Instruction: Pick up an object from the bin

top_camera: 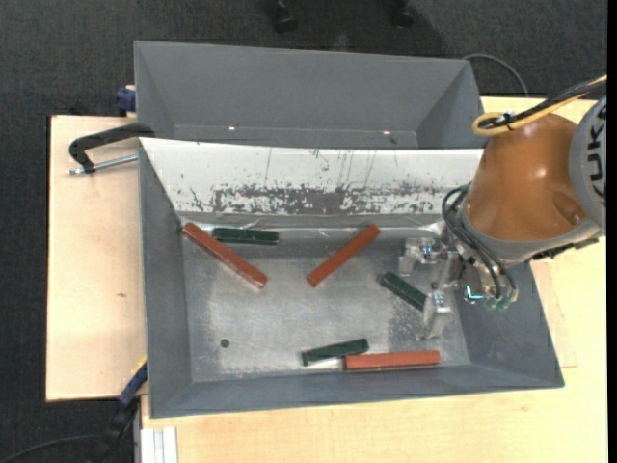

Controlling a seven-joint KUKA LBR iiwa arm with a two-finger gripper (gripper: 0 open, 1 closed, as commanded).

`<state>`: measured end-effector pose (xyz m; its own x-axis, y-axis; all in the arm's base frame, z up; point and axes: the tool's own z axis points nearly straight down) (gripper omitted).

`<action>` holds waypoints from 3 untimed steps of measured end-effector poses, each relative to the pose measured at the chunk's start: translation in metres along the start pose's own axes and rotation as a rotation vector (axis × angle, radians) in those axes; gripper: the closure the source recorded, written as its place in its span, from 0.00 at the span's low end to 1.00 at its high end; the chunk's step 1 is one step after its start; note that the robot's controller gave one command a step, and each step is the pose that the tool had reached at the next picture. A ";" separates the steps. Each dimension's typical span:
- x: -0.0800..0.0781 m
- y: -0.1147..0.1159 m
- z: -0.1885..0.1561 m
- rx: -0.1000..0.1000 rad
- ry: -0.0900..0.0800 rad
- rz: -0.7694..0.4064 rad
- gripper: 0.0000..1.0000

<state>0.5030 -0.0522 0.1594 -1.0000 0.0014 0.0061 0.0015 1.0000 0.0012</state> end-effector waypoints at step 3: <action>-0.043 -0.031 0.090 0.000 -0.009 0.173 0.00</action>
Offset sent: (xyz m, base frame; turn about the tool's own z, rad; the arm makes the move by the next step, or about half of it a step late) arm 0.0404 -0.0323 -0.0894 0.1734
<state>0.5451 -0.0827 0.0694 -0.9849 0.1732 -0.0028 0.1732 0.9849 0.0011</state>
